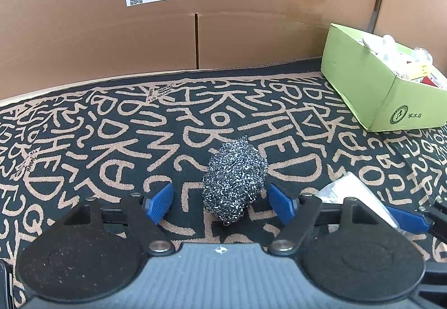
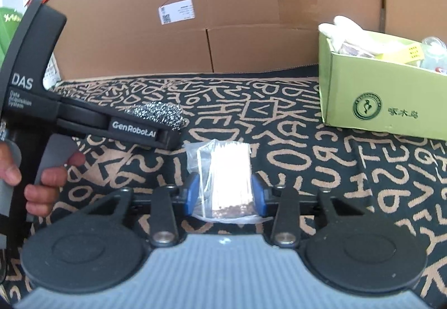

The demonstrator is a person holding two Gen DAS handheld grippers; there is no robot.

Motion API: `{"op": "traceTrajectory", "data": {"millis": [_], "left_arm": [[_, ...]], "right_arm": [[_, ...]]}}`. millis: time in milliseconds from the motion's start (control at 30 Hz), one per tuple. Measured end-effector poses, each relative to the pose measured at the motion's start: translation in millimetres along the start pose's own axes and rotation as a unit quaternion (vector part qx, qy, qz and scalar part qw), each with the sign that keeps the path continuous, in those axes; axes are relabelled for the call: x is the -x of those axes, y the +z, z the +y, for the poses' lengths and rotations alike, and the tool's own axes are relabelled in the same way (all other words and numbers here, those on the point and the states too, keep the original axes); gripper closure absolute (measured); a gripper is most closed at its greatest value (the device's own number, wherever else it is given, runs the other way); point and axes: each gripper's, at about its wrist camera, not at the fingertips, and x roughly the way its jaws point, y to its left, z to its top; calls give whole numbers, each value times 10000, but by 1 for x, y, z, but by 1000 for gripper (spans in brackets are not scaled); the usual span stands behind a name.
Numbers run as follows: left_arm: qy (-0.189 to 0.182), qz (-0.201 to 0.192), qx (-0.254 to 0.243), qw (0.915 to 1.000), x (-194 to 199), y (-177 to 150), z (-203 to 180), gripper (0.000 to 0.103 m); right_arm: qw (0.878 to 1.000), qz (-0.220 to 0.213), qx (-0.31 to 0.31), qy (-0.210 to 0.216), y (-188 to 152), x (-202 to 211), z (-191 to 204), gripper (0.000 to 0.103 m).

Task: Organize objects
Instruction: 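Grasp the steel wool scrubber with the left tool while the right grasps the bag of sticks, then carry the scrubber and bag of sticks over the shoebox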

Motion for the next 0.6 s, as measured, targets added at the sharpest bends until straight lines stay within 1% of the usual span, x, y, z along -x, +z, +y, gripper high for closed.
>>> {"op": "traceTrajectory", "data": {"millis": [100,133,167,200,233,367,467,533,567,600], "left_arm": [[-13,8,-82,10000,0,0,-2,35],[-39,14,-106,9999,1,1,-1,40],[-71,24,-116,9999,1,2,-1,47],[-88,25,-125,9999,1,2,-2,52],[-121,32,-141,9998,2,3,-3,61],[-266,48,-160,9995,5,4,-5,68],[-423,20,-199,9989,12,4,-7,68],[-404,-55,-293,9987,17,4,-10,68],[-379,-102,-356,9986,19,3,-12,68],[-342,-134,-412,9985,20,3,-13,68]], "right_arm": [[9998,-83,-158,48,-2,7,-5,67],[9997,-106,-194,48,-2,9,-7,68],[9997,-127,-225,45,-3,11,-8,72],[9995,-154,-255,43,-4,14,-9,76],[9994,-184,-283,35,-4,17,-11,79],[9990,-274,-339,23,-6,27,-16,84],[9987,-332,-371,66,-7,33,-22,86],[9988,-315,-329,175,-6,34,-23,86],[9986,-359,-323,200,-7,36,-23,83],[9987,-346,-292,219,-7,35,-22,73]]}}
